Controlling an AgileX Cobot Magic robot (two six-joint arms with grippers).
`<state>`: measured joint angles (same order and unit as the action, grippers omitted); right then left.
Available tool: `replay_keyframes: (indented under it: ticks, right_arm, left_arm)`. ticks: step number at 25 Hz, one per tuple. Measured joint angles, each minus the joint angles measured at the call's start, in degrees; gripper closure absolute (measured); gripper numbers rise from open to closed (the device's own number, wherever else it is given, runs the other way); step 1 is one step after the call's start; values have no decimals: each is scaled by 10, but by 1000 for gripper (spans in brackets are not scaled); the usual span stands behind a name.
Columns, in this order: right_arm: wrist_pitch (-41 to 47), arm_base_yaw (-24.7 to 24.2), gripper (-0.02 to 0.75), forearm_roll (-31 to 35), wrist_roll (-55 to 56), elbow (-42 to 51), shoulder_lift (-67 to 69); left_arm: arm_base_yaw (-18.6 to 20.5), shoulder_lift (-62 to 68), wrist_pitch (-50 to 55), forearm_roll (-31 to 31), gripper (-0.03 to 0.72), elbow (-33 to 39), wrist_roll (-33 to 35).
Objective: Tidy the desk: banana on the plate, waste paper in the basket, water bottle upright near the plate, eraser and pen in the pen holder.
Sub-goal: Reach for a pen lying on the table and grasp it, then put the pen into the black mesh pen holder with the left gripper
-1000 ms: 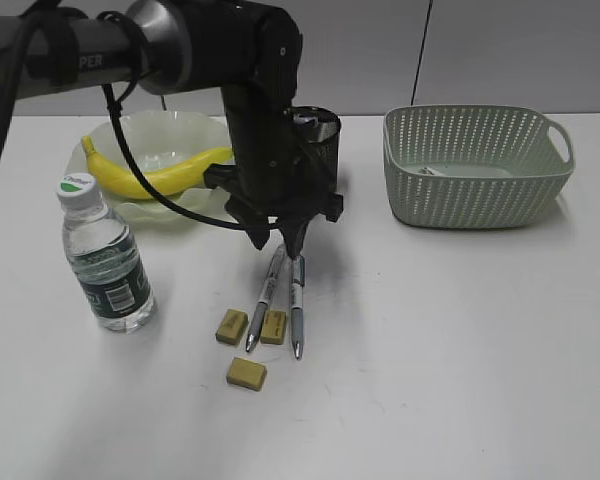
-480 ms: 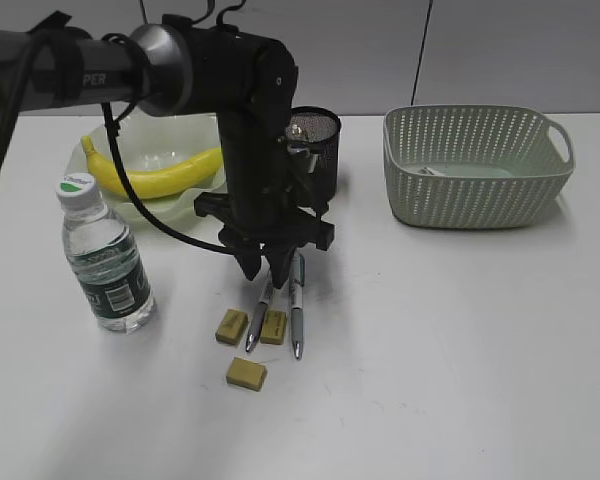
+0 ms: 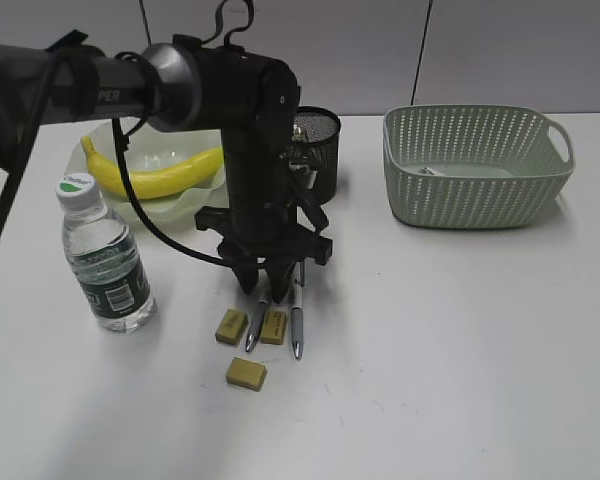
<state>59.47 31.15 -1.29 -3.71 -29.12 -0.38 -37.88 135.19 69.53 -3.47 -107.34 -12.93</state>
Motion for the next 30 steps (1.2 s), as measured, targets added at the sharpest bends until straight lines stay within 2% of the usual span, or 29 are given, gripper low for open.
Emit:
replay_keyframes:
  ticks: [6, 8, 10, 11, 16, 22, 25, 30]
  right_arm:
    - [0, 0, 147, 0, 0, 0, 0]
    - [0, 0, 147, 0, 0, 0, 0]
    - [0, 0, 147, 0, 0, 0, 0]
    - [0, 0, 147, 0, 0, 0, 0]
    - [0, 0, 147, 0, 0, 0, 0]
    - [0, 0, 147, 0, 0, 0, 0]
    - [0, 0, 147, 0, 0, 0, 0]
    - [0, 0, 147, 0, 0, 0, 0]
  left_arm:
    - [0, 10, 1, 2, 389, 0, 0]
    - [0, 10, 1, 13, 463, 0, -1]
    - [0, 10, 3, 28, 582, 0, -1]
    - [-1, 10, 2, 32, 603, 0, -2]
    - [-2, -6, 1, 50, 599, 0, -2]
    - [-2, -87, -17, 66, 599, 0, -2]
    - [-2, -132, -79, 66, 599, 0, -2]
    - [-2, -176, -265, 66, 599, 0, -2]
